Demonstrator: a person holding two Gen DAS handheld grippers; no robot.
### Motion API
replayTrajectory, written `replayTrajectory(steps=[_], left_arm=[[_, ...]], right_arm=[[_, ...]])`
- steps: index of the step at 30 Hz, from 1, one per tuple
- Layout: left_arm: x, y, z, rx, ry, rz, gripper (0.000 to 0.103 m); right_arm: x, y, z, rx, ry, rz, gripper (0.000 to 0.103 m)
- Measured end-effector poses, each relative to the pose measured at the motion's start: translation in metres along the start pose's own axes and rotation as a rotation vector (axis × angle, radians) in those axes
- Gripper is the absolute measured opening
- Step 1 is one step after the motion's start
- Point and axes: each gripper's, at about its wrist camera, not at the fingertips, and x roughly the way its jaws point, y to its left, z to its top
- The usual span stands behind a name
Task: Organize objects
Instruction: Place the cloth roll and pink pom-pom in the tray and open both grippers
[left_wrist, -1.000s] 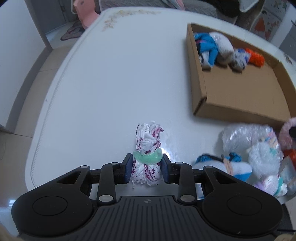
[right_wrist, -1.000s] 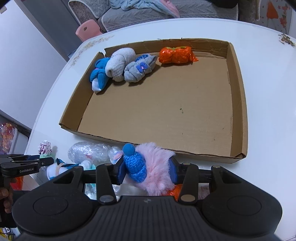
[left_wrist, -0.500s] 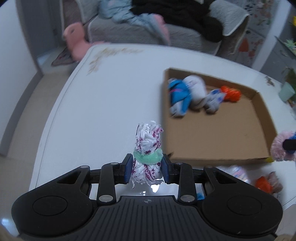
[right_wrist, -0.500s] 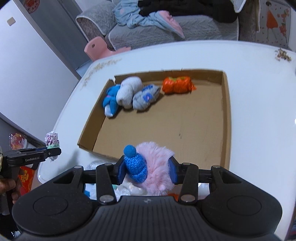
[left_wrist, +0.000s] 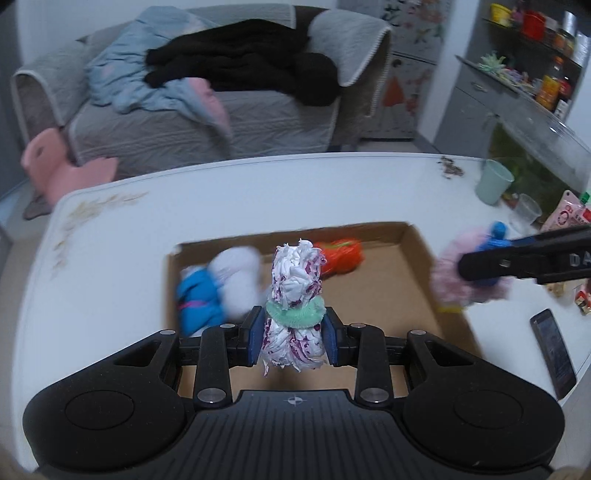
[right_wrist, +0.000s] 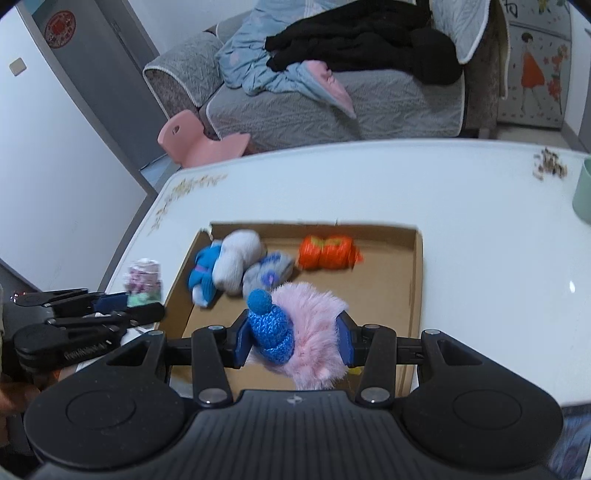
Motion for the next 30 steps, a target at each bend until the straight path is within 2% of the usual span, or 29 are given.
replayTrajectory(steps=[6, 14, 17, 25, 30], left_arm=[[0.059, -0.028, 0.013, 0.043, 0.052, -0.036, 0.04], [0.124, -0.041, 0.015, 0.049, 0.146, -0.045, 0.04], [0.137, -0.039, 0.012, 0.036, 0.162, -0.055, 0.04], [0.157, -0.043, 0.006, 0.061, 0.169, -0.054, 0.04], [0.16, -0.046, 0.004, 0.07, 0.169, -0.054, 0.042]], right_arm=[[0.023, -0.018, 0.027, -0.049, -0.022, 0.013, 0.042], [0.069, -0.046, 0.04, -0.127, 0.035, 0.034, 0.042], [0.08, -0.044, 0.041, -0.22, 0.018, 0.042, 0.042], [0.104, -0.039, 0.024, -0.495, 0.058, 0.037, 0.042], [0.104, -0.043, 0.022, -0.557, 0.068, -0.013, 0.042]])
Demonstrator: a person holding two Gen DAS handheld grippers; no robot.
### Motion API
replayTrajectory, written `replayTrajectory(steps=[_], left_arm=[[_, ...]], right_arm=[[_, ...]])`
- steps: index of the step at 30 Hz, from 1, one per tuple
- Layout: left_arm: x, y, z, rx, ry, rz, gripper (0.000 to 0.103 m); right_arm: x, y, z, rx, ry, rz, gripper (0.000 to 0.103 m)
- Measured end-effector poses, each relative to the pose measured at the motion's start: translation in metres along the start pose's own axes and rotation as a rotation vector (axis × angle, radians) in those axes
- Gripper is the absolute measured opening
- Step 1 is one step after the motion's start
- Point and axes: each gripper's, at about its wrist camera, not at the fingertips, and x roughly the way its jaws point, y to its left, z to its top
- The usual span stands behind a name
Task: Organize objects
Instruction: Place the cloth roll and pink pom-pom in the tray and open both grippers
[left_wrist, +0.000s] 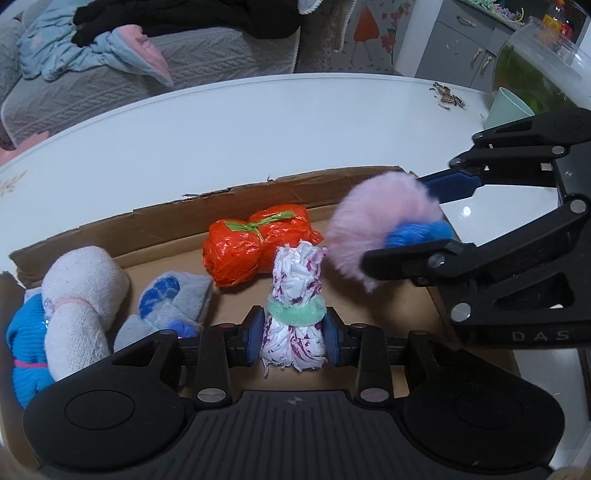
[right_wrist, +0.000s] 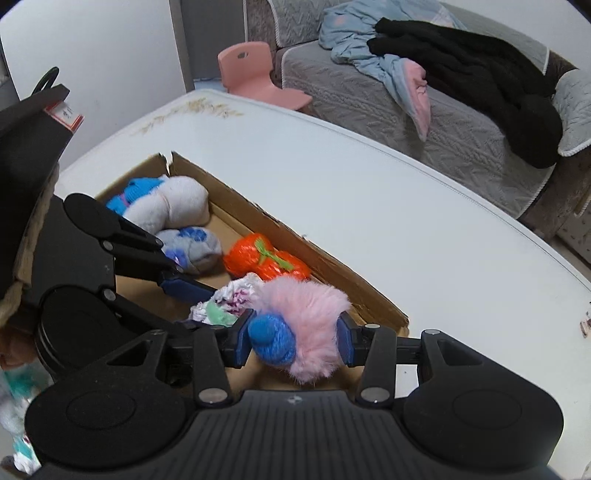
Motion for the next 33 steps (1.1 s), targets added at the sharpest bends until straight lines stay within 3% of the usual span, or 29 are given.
replayTrajectory(steps=[3, 9, 11, 15, 33], left_arm=[[0.001, 0.0, 0.003, 0.002, 0.002, 0.009, 0.043], [0.003, -0.006, 0.007, 0.002, 0.015, 0.007, 0.057], [0.003, -0.003, 0.009, 0.007, 0.011, 0.018, 0.07], [-0.004, -0.002, 0.009, 0.012, 0.009, 0.017, 0.072], [-0.027, -0.006, 0.002, 0.017, 0.069, 0.046, 0.077]], right_arm=[[0.003, -0.004, -0.003, -0.016, 0.03, -0.028, 0.042], [0.011, -0.008, -0.003, 0.007, 0.066, -0.075, 0.044], [0.008, -0.009, -0.002, 0.011, 0.064, -0.079, 0.044], [0.001, -0.009, -0.001, 0.014, 0.059, -0.081, 0.05], [-0.008, 0.009, -0.008, 0.092, 0.158, -0.118, 0.054]])
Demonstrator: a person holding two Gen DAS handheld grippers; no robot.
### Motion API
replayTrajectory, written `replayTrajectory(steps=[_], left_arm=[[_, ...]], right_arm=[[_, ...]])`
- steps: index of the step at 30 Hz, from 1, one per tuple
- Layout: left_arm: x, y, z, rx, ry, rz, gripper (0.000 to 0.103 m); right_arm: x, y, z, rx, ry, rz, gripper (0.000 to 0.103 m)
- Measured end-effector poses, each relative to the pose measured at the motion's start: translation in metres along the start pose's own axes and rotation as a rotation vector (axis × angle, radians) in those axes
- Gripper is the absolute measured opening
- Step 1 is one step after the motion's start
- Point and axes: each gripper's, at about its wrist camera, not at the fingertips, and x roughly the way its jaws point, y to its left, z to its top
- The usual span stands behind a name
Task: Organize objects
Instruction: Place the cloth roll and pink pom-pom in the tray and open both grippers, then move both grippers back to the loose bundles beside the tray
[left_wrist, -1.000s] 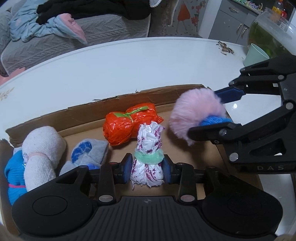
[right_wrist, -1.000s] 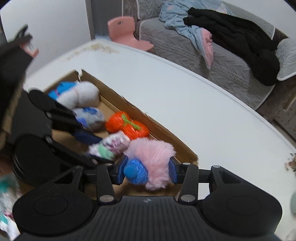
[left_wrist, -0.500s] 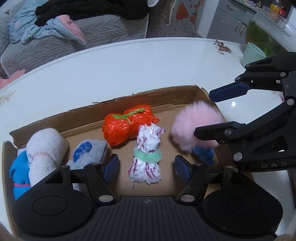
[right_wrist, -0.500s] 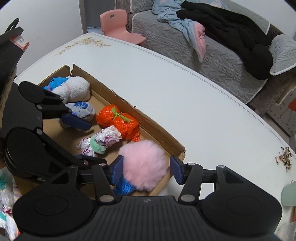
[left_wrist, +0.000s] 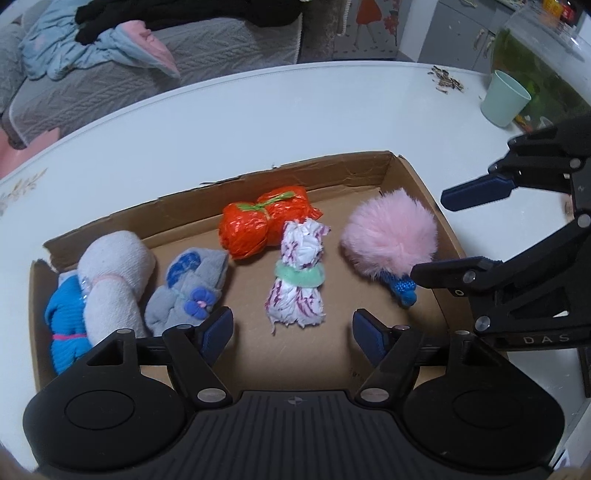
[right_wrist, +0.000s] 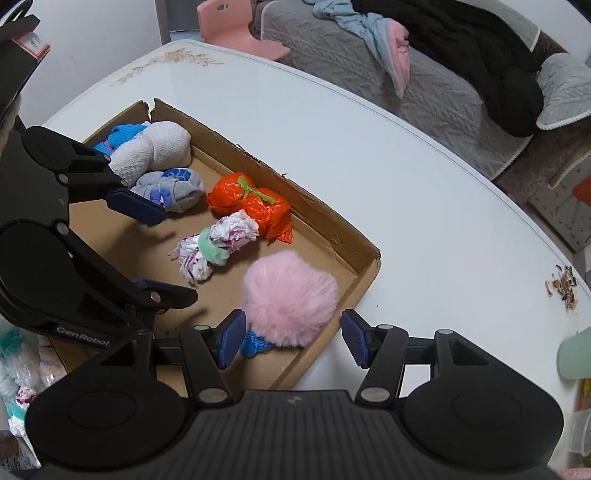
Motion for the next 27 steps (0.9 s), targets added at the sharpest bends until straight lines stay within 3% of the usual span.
replayTrajectory(steps=[23, 27], left_arm=[[-0.072, 0.021, -0.028, -0.043, -0.07, 0.012, 0.083], [-0.089, 0.029, -0.038, -0.054, -0.083, 0.009, 0.085]], right_arm=[[-0.032, 0.05, 0.003, 0.073, 0.009, -0.038, 0.058], [-0.035, 0.06, 0.003, 0.126, 0.007, -0.042, 0.065]])
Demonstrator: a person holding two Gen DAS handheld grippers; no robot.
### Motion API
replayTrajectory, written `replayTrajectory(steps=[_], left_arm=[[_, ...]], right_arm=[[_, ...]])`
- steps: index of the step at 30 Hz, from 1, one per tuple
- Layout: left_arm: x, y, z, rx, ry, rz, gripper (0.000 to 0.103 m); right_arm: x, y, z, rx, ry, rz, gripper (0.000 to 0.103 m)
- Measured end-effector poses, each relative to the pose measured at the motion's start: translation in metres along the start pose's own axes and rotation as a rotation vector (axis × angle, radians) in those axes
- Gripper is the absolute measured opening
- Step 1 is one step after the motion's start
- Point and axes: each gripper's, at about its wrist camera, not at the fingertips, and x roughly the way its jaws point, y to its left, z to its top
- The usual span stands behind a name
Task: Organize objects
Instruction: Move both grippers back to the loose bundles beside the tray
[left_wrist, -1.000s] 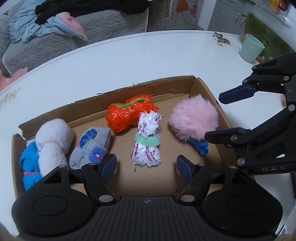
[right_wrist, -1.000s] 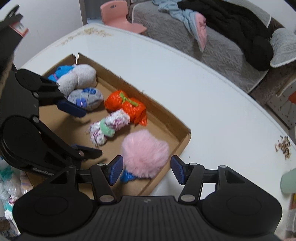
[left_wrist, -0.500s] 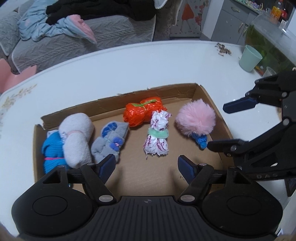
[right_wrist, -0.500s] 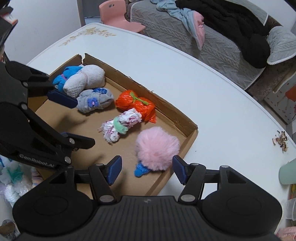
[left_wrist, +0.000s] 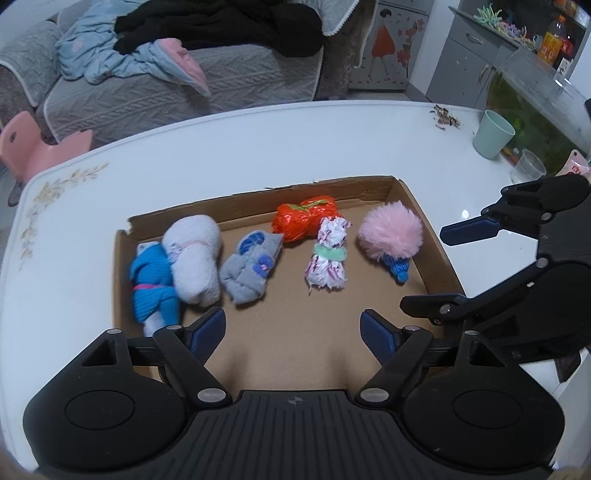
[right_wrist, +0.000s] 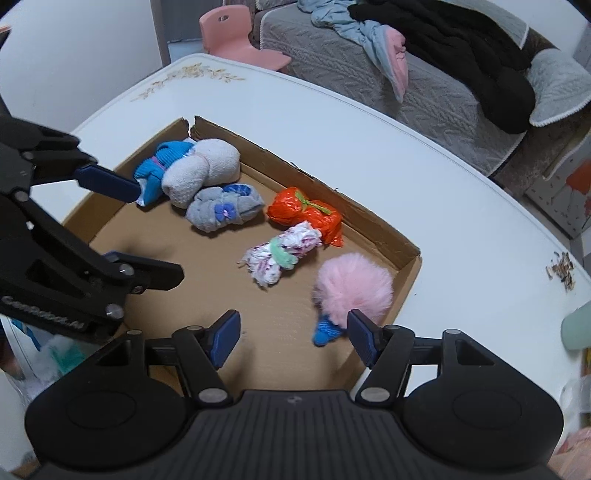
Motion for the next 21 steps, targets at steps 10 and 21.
replayTrajectory(steps=[10, 21], left_arm=[[-0.045, 0.046, -0.033, -0.051, -0.011, 0.042, 0.089], [-0.073, 0.111, -0.1, -0.162, 0.073, 0.06, 0.091]], right_arm=[[-0.016, 0.021, -0.007, 0.174, -0.014, -0.035, 0.088], [-0.032, 0.045, -0.03, 0.28, -0.018, -0.031, 0.094]])
